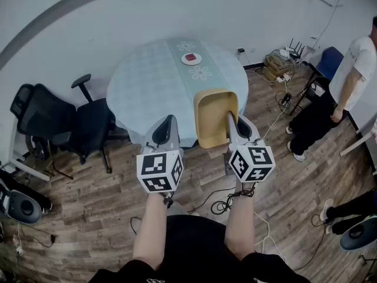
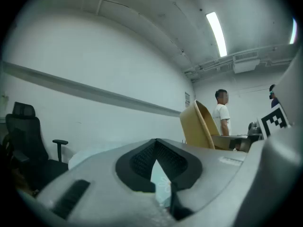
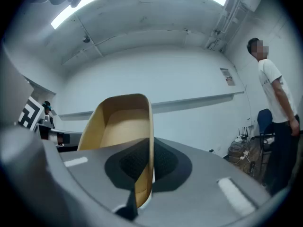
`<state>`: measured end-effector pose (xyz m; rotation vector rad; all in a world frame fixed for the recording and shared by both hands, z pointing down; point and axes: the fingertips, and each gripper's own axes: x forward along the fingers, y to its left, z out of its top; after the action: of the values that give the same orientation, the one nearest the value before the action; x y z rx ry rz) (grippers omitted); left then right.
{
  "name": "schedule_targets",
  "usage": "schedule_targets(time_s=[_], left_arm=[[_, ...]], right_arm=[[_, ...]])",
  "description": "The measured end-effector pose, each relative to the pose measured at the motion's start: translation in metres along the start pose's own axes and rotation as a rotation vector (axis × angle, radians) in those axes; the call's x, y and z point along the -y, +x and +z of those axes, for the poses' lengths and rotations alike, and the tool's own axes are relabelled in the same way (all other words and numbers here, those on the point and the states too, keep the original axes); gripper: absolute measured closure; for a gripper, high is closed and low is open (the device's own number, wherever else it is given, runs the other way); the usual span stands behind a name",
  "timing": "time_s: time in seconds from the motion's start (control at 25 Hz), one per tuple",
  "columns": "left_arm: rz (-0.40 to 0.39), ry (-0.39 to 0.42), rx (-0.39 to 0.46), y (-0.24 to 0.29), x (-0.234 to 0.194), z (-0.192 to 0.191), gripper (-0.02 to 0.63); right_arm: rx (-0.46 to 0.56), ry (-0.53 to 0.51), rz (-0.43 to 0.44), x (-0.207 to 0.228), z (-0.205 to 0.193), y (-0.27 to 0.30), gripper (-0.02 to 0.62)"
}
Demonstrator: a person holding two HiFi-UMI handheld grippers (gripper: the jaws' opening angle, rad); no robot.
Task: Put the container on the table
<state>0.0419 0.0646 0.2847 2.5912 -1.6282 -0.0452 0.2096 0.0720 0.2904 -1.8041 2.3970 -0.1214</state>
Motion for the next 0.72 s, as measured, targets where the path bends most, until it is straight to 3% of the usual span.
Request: schedule_targets(time_s=[0.16, 0.36, 0.72], left_arm=[[-0.019, 0.001, 0.002, 0.003, 0.009, -0.001, 0.604], [-0.042, 0.010, 0.004, 0.008, 0.021, -0.001, 0.604], [-0.011, 0.002, -0.002, 0.012, 0.013, -0.002, 0.604]], right_arm=[[0.002, -0.035, -0.049, 0.015, 0.003, -0.008, 0.583], [0.029, 0.022, -0.086, 0.032, 0.003, -0.008, 0.583], [0.037, 0.062, -0.075, 0.042, 0.002, -0.001, 0.583]])
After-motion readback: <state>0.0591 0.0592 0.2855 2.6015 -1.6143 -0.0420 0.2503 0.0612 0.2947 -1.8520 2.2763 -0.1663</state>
